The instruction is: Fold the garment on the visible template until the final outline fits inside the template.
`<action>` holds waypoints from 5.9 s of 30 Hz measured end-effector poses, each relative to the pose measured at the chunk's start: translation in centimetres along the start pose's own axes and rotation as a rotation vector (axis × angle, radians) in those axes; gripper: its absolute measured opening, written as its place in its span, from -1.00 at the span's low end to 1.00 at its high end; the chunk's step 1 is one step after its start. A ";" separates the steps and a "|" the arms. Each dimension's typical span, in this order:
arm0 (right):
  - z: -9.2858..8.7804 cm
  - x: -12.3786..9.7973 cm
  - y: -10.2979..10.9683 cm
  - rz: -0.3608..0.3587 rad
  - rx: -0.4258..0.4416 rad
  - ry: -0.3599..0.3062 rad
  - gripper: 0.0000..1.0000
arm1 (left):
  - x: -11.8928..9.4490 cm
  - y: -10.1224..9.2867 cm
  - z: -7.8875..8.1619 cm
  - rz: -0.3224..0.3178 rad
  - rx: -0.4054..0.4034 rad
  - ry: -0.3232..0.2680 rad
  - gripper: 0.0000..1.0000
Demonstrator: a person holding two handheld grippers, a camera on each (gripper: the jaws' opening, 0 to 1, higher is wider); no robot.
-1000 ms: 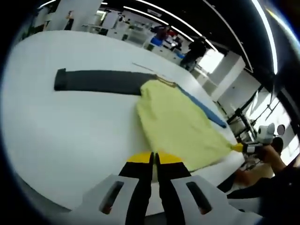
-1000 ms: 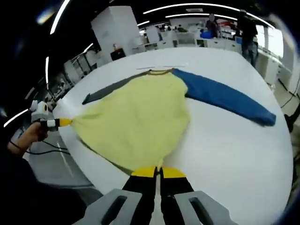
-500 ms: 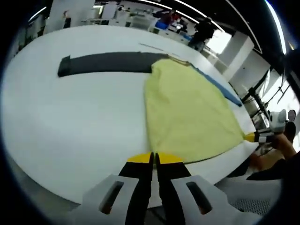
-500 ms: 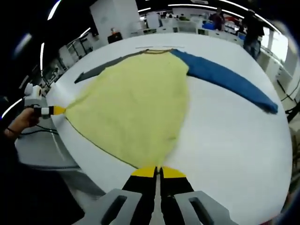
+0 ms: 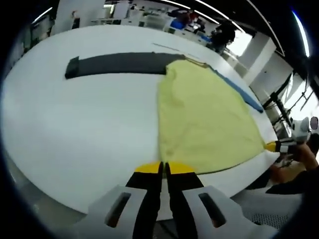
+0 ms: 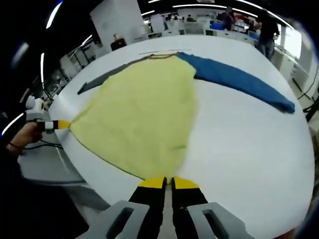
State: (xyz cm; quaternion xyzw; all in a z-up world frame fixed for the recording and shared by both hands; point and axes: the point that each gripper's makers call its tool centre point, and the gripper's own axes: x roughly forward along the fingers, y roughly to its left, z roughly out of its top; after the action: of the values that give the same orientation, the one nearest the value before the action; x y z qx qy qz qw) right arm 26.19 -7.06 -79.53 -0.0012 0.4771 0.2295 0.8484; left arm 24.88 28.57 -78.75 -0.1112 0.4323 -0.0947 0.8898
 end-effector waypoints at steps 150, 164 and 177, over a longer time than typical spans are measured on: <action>19.1 -1.3 -19.6 -0.237 0.222 -0.314 -1.00 | -3.5 -6.5 10.4 -0.295 0.557 -0.405 0.97; 20.6 0.7 -14.3 -0.222 0.157 -0.312 -1.00 | -3.6 -6.6 10.3 -0.298 0.557 -0.405 0.97; 22.8 3.3 -11.3 -0.169 0.130 -0.314 -1.00 | -3.6 -6.5 10.1 -0.296 0.553 -0.404 0.97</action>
State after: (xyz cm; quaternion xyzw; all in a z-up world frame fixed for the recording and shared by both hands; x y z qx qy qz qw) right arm 50.45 -10.87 -72.23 0.0492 0.3506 0.1236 0.9270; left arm 30.21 24.43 -68.17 0.0559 0.1855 -0.3117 0.9302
